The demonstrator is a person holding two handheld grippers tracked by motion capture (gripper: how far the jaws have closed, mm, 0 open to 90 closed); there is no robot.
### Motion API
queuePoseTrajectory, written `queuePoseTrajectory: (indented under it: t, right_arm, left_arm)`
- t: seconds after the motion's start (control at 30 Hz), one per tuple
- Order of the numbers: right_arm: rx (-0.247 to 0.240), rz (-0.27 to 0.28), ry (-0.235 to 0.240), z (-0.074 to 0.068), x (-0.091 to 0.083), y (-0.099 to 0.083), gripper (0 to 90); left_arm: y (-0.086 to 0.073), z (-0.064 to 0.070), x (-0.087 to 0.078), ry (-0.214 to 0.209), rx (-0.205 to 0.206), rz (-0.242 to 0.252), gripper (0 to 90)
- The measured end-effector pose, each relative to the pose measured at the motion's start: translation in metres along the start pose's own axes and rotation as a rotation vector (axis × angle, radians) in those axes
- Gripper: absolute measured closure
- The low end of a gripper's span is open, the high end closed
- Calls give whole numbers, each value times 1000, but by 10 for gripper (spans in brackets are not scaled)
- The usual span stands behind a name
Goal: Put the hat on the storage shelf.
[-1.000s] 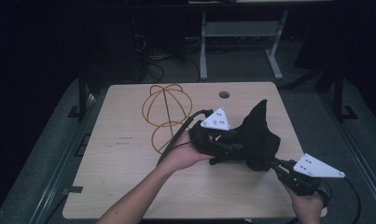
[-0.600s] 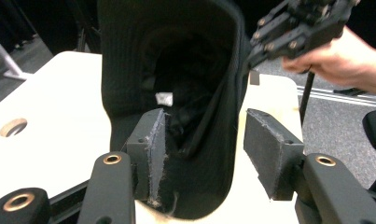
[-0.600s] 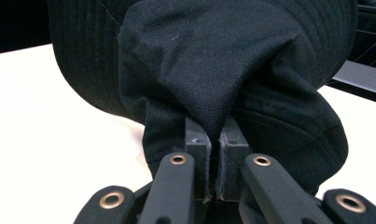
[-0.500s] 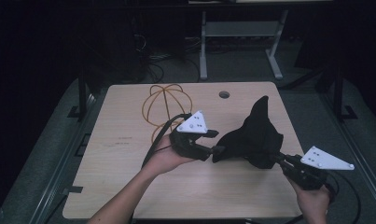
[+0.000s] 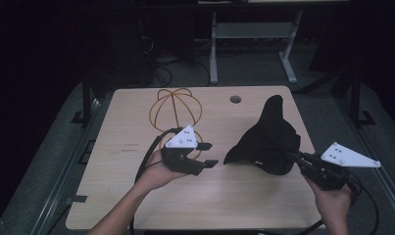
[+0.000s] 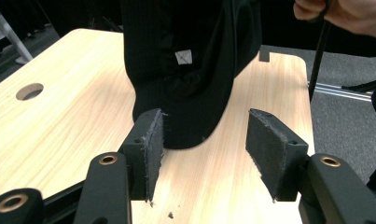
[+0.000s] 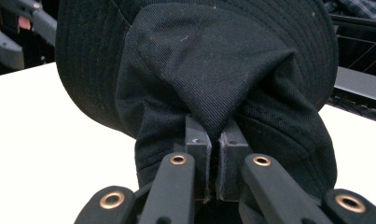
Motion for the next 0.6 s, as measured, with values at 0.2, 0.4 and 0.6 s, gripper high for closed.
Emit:
queuePoseTrajectory:
  t: [0.2,0.4,0.6]
  right_arm:
    - [-2,-1,9,2,3,13,855]
    - [-10,4,25,3,6,25,855]
    - [-25,7,31,3,7,39,855]
  left_arm:
    - [-17,-4,-3,10,-4,-18,440]
    - [-33,-5,-5,16,-22,-22,426]
    - [-47,-6,-10,31,-41,-17,399]
Point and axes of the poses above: each handheld gripper's, and its own axes: x roughly forward along the jaws, y roughly out of its top, z roughly to its right, the point moved 4 cm from there along x, roughly forward along the jaws, and after that the axes turned 10 degrees about y, right-handed, at the moved point
